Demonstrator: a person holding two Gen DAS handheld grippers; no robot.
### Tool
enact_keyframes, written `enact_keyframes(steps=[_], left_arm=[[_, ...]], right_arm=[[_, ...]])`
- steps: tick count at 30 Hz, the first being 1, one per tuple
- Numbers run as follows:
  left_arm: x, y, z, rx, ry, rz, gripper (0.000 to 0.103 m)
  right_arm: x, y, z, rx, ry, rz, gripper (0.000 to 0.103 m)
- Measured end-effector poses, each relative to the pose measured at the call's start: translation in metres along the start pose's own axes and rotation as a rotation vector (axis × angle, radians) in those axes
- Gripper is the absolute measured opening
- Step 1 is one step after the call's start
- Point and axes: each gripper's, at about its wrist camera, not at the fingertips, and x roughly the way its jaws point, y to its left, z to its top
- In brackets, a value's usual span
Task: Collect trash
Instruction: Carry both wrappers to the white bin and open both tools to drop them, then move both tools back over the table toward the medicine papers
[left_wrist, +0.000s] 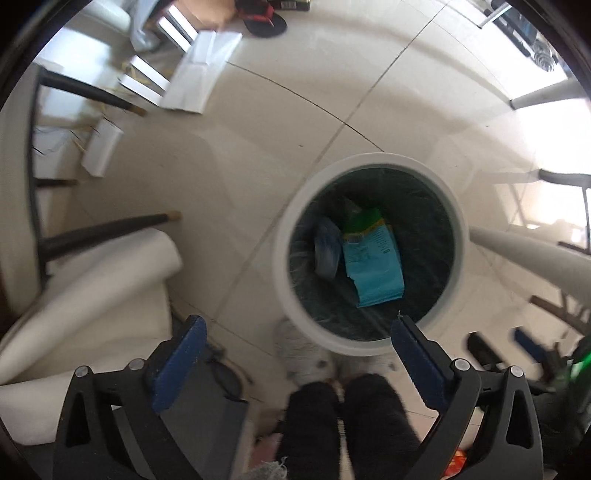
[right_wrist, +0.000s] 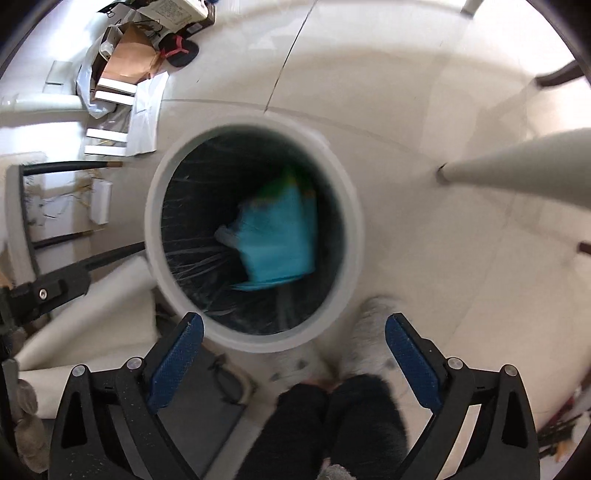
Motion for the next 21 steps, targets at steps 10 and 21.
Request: enact_keyframes(steps=[10,21], left_arm=[[-0.054,0.003,-0.036,0.037,-0.057,0.023,0.102],[-0.166,0.007,-0.103,0.041,-0.123,0.013,0.102]], right_arm=[[-0.087,0.014,-0.011,-0.034,-0.099,-0.14,0.1],[-0.217,0.032,-0.053,-0.055,-0.146,-0.142,0.1]])
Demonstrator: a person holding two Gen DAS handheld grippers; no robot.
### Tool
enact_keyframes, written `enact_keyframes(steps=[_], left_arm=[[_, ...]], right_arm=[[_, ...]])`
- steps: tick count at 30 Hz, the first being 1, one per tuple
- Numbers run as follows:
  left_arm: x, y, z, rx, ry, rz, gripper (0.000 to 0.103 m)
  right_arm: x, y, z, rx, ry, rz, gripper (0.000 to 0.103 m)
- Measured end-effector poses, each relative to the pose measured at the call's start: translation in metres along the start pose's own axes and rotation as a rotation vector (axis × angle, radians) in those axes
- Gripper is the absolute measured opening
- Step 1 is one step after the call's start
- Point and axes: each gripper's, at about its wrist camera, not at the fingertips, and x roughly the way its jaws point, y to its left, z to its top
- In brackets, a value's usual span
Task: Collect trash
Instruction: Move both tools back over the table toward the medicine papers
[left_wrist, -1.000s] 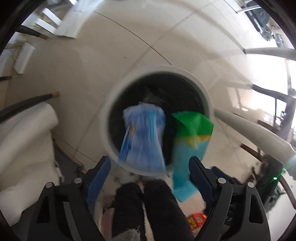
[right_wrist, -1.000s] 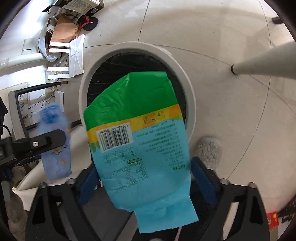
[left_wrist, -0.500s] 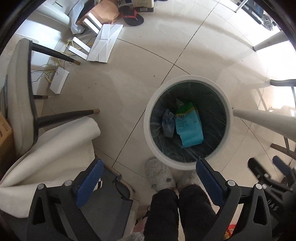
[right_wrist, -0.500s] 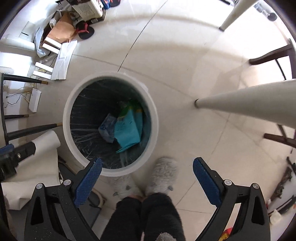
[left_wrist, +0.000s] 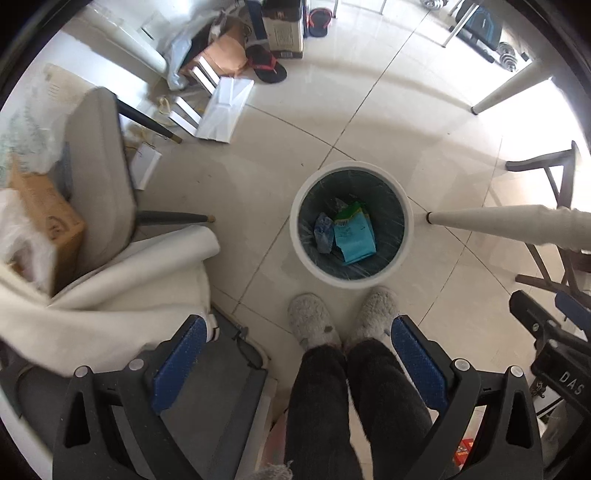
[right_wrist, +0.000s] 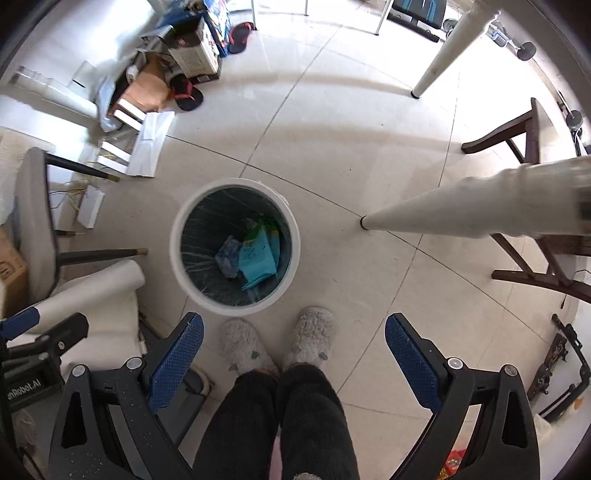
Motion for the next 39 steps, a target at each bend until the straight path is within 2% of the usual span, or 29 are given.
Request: enact_keyframes(steps=[6,11,16,20,24,27,29,31,35,39], left_arm=[[-0.077,0.002,-0.029,0.028,-0.054,-0.02,0.102],[-0.148,0.006,-0.039,0.029,-0.129,0.0,0.102],[-0.226,-0.003,-0.022,0.034,-0.301,-0.03,0.102],[-0.272,-0.027,0.014,0.038,-0.385,-0.043,0.102],[-0.297,-0.054,0.066,0.011,-0.387,-0.059,0.102],[-0.299,-0.073,0.106,-0.033,-0.357,-0.047,0.102],[-0.296,-0.089,0.133,-0.062,-0.345,-0.001,0.102],[-0.287,-0.104,0.157,-0.089,-0.321,0.035,0.102],[-0.254,-0.12,0.196,-0.136,-0.213,0.068,0.102],[-0.227,-0.122,0.225,-0.208,-0.124,0.097,0.102]], right_arm=[[-0.087,-0.008,-0.026,0.042,0.001,0.038,0.1],[-0.165,-0.013,-0.04,0.092,-0.031,0.102,0.1],[-0.252,-0.024,-0.035,0.112,-0.143,0.159,0.1],[-0.307,-0.049,-0.008,0.129,-0.222,0.172,0.1],[-0.342,-0.083,0.04,0.119,-0.275,0.134,0.1],[-0.347,-0.104,0.101,0.051,-0.268,0.078,0.1],[-0.346,-0.116,0.151,-0.025,-0.247,0.036,0.1],[-0.334,-0.126,0.2,-0.101,-0.223,0.004,0.1],[-0.29,-0.118,0.293,-0.309,-0.135,-0.069,0.1],[-0.236,-0.093,0.348,-0.545,-0.021,-0.127,0.1]])
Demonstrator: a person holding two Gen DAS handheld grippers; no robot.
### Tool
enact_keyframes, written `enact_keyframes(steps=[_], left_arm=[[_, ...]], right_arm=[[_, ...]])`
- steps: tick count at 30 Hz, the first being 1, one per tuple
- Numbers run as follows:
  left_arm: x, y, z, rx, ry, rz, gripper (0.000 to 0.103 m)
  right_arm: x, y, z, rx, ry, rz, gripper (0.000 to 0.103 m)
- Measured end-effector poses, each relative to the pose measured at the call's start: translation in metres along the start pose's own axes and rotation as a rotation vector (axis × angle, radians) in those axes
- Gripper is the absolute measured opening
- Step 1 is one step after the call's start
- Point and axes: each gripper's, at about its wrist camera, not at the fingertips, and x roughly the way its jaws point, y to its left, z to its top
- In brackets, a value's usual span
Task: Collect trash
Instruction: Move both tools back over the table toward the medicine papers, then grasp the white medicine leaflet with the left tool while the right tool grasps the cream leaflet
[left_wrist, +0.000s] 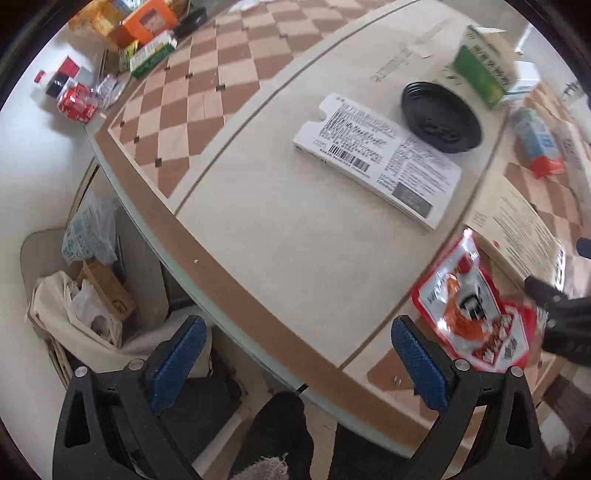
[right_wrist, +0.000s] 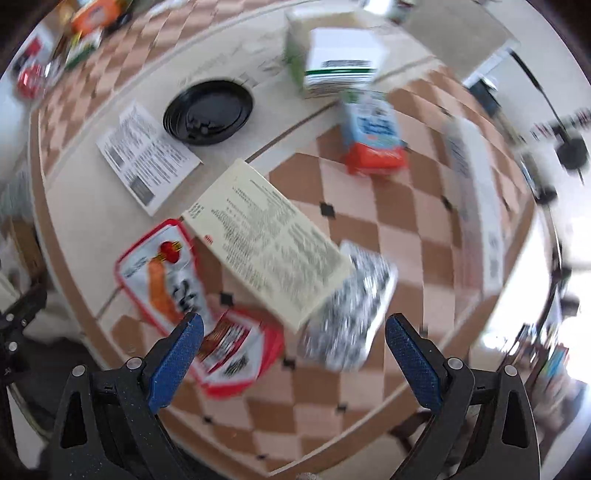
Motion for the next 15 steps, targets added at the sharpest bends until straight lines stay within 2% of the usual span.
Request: enact_keyframes(steps=[3,6,8,12,15], left_arm=[[0.013,-0.003,0.014,-0.048,0.046,0.002,0.102],[0.022,-0.003,0.029,-0.102,0.076,-0.045,0.102],[0.029,-0.002,0.04,-0.152,0.108,-0.082,0.102],[0.045,0.002,0.065,-0.282,0.168,-0.179,0.102],[0.055,0.004,0.081,-0.383,0.213,-0.241,0.102]], right_arm=[[0.034,0.011,0.024,-0.149,0.075,-0.037,0.1],[0.053,0.009,0.038,-0.17,0.118,-0.036,0.099],[0.054,-0.003,0.045,-0.077,0.116,0.029,0.095],[0.048,-0.053,0.056,0.246,0.074,0.16,0.094],[0.046,-0.085,0.055,0.451,0.049,0.222,0.094]])
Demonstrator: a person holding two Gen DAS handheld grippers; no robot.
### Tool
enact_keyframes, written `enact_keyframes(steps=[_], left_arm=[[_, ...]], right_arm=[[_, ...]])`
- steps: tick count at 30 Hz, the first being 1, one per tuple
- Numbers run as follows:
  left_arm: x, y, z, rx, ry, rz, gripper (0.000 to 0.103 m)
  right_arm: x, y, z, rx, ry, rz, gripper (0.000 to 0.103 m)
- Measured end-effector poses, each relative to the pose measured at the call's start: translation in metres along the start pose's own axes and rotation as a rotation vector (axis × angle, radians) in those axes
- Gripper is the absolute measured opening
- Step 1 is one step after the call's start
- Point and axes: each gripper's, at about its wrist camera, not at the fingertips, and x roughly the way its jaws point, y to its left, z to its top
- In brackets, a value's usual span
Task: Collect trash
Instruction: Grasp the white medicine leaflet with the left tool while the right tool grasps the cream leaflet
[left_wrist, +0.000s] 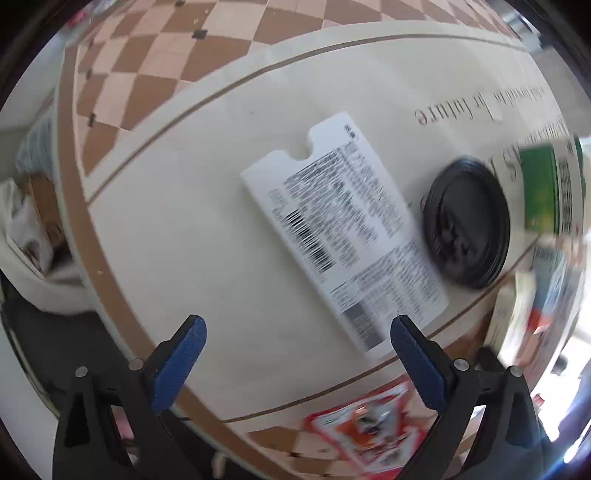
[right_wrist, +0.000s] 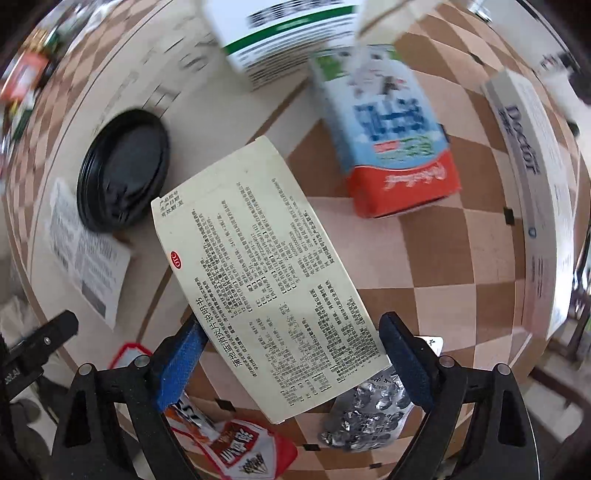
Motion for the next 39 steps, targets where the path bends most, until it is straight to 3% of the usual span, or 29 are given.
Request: enact_keyframes(steps=[4,13,17,21,23,25,27,29,32,34,36,38,39], left_arm=[[0.008,-0.011,0.015,-0.054,0.026,0.013,0.102],[0.019,-0.045,0.022,0.016,0.0,0.103,0.102],[0.022,-0.038,0.024,0.036,0.007,0.097,0.1],[0.019,-0.037,0.003,0.227,-0.037,0.141,0.09],[0.021,-0.038,-0.012,0.396,-0.058,0.172,0.091],[0.024,-0.031,-0.02,0.477,-0.051,0.206,0.093],[0.026,-0.017,-0.015,0.438,-0.017,0.169,0.093],[0.027,0.0,-0.004,0.32,0.015,0.102,0.092],[0.02,0.024,0.009,0.135,-0.012,0.017,0.09],[0.017,0.034,0.011,0.068,-0.035,0.016,0.083],[0.015,0.034,0.008,0.098,-0.07,0.051,0.069],[0.013,0.026,0.003,0.173,-0.095,0.085,0.069],[0.013,0.025,0.001,0.202,-0.106,0.103,0.069]], right_arm=[[0.001,-0.013,0.009,0.072,0.015,0.022,0.094],[0.003,-0.017,0.017,0.048,0.017,-0.009,0.094],[0.004,-0.011,0.014,0.033,0.019,-0.013,0.094],[0.02,0.002,0.003,0.009,0.024,-0.031,0.094],[0.023,0.0,-0.006,-0.012,0.023,-0.025,0.094],[0.033,0.0,-0.016,-0.045,0.039,-0.016,0.094],[0.033,0.003,-0.021,-0.066,0.048,0.001,0.094],[0.034,0.008,-0.023,-0.087,0.04,-0.019,0.094],[0.037,0.014,-0.025,-0.108,0.005,-0.062,0.095],[0.037,0.02,-0.029,-0.118,-0.017,-0.085,0.094],[0.038,0.027,-0.037,-0.134,-0.04,-0.114,0.091],[0.034,0.035,-0.046,-0.147,-0.075,-0.114,0.08],[0.035,0.037,-0.05,-0.147,-0.073,-0.106,0.081]])
